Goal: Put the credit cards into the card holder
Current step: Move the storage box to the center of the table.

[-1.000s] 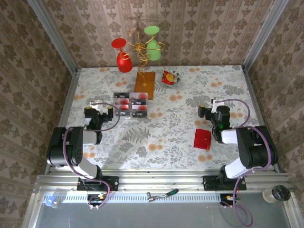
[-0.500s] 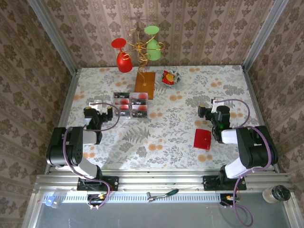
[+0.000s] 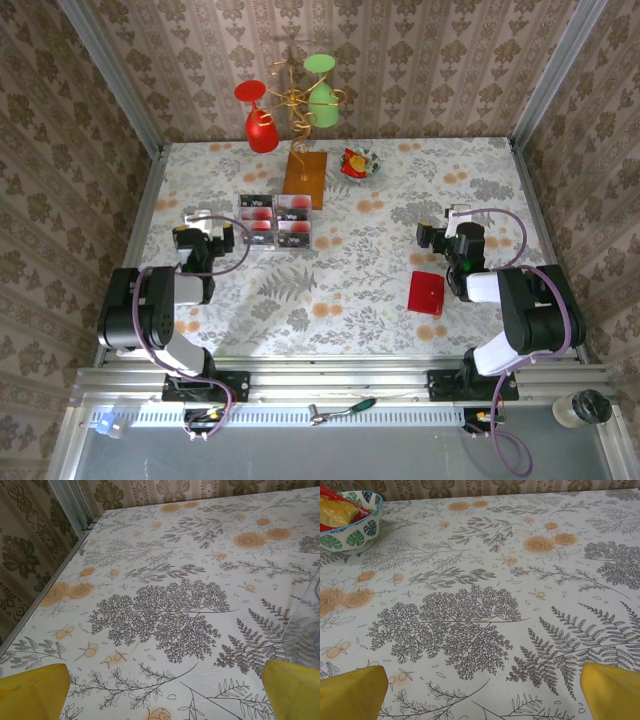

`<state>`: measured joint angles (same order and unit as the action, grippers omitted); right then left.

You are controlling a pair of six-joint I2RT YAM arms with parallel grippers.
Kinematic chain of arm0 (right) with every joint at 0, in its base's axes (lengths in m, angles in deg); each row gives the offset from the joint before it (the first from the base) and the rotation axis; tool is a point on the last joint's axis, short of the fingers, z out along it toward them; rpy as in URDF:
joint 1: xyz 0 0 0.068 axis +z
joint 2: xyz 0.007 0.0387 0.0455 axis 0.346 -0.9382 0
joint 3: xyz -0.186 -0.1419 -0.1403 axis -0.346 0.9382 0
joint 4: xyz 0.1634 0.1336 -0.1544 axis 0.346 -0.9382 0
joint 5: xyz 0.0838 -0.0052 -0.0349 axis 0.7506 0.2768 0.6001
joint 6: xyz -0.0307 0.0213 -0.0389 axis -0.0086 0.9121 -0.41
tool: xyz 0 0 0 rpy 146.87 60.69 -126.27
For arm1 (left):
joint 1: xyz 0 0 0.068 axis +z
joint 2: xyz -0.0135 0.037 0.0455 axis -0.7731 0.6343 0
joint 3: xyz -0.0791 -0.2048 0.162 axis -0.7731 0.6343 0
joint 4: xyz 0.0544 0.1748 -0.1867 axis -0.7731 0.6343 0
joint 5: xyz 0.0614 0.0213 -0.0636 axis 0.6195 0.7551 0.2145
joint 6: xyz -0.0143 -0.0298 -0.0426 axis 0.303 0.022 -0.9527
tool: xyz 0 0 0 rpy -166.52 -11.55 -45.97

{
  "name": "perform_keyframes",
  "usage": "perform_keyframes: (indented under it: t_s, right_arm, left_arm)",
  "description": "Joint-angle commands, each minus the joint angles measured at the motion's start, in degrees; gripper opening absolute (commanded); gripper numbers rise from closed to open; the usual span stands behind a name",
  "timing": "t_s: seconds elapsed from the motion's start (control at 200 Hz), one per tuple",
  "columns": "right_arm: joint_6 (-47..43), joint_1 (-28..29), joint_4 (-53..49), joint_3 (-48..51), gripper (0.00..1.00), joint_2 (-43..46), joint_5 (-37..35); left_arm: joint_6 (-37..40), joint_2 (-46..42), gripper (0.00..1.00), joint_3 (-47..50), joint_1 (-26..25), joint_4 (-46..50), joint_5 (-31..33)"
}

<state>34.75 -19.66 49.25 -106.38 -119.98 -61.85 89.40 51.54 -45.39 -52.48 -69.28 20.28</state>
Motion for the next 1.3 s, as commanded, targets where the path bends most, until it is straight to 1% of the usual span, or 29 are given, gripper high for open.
perform_keyframes:
  t_s: [0.0, 0.145, 0.17, 0.225, 0.325, 0.38, 0.475, 0.515, 0.55, 0.58, 0.6, 0.63, 0.675, 0.72, 0.835, 0.905, 0.955, 1.02, 1.065, 1.155, 1.225, 1.295]
  right_arm:
    - [-0.6, -0.3, -0.2, -1.5, 1.0, -0.1, 0.6]
    - [-0.5, -0.3, 1.0, -0.8, 1.0, 0.5, 0.3]
    - [-0.1, -0.4, -0.1, -1.0, 1.0, 1.6, 0.0]
    - [-0.3, -0.5, -6.6, -2.7, 1.0, 5.5, 0.0]
    - [0.1, -0.5, -17.3, -6.4, 1.0, 12.8, -0.3]
    - [1.6, -0.5, -22.4, -8.8, 1.0, 15.5, -2.0]
    - [9.3, -0.8, -31.5, -13.4, 1.0, 18.9, -4.2]
    - [14.3, -0.8, -34.8, -15.2, 1.0, 20.1, -5.1]
    - [19.6, -0.9, -37.7, -16.2, 1.0, 21.2, -7.5]
    - [26.0, -1.1, -41.1, -17.0, 1.0, 22.3, -10.1]
    - [29.2, -1.3, -43.0, -17.3, 1.0, 23.1, -10.6]
    - [31.9, -1.7, -44.3, -17.3, 1.0, 24.2, -9.3]
    - [32.8, -2.0, -43.2, -16.5, 1.0, 25.4, -5.6]
    - [35.0, -1.9, -43.1, -15.8, 1.0, 26.3, -3.6]
    - [37.7, -1.4, -49.3, -17.0, 1.0, 26.9, 1.3]
    - [36.8, -0.7, -52.9, -16.8, 1.0, 27.7, 4.9]
    - [36.7, 0.0, -55.7, -16.2, 1.0, 28.5, 6.9]
    - [36.3, 1.0, -59.9, -15.6, 0.96, 29.7, 9.1]
    - [36.6, 1.7, -63.9, -15.8, 0.94, 30.1, 9.2]
    - [37.6, 3.1, -69.9, -15.0, 0.92, 30.3, 9.0]
    - [38.7, 4.6, -70.0, -12.9, 0.9, 31.0, 9.5]
    - [39.1, 6.6, -68.8, -11.1, 0.89, 31.1, 9.8]
  left_arm:
    - [-0.8, -0.1, 1.0, -0.3, -0.3, -0.4, 0.8]
    - [-0.7, -0.2, 1.0, 0.3, -0.3, -1.4, 0.8]
    - [-0.7, -0.4, 1.0, 0.4, -0.3, -1.7, 1.0]
    - [-0.8, -1.8, 1.0, 0.9, -0.4, -1.4, 1.3]
    - [-0.1, -5.4, 1.0, -0.4, -1.5, 3.6, 3.6]
    - [0.5, -7.6, 1.0, -1.3, -2.4, 6.8, 5.3]
    - [-0.1, -11.4, 1.0, -2.4, -3.0, 11.6, 9.5]
    - [-0.6, -13.5, 1.0, -2.7, -3.1, 13.2, 11.0]
    - [-1.1, -15.4, 1.0, -3.0, -3.1, 14.4, 11.8]
    - [-1.6, -17.3, 1.0, -3.8, -3.2, 16.3, 12.2]
    - [-2.2, -18.6, 1.0, -4.5, -3.2, 18.1, 12.6]
    - [-3.6, -20.5, 1.0, -5.9, -3.4, 21.5, 13.3]
    - [-6.3, -23.2, 1.0, -8.7, -3.5, 28.0, 13.4]
    - [-9.7, -25.7, 1.0, -11.4, -3.5, 33.8, 13.1]
    - [-17.9, -30.7, 1.0, -15.5, -4.8, 42.2, 11.0]
    - [-22.9, -33.3, 1.0, -16.5, -5.9, 45.2, 8.6]
    - [-26.1, -34.8, 1.0, -16.5, -6.5, 46.6, 5.3]
    - [-30.0, -36.5, 1.0, -15.8, -7.8, 48.2, 2.9]
    - [-30.8, -37.7, 1.0, -15.3, -9.3, 49.1, 1.9]
    - [-32.3, -38.9, 1.0, -14.3, -11.5, 52.1, 2.9]
    - [-32.3, -38.9, 1.0, -13.1, -12.0, 51.6, 2.4]
    - [-31.5, -37.0, 1.0, -12.8, -12.0, 50.5, 1.4]
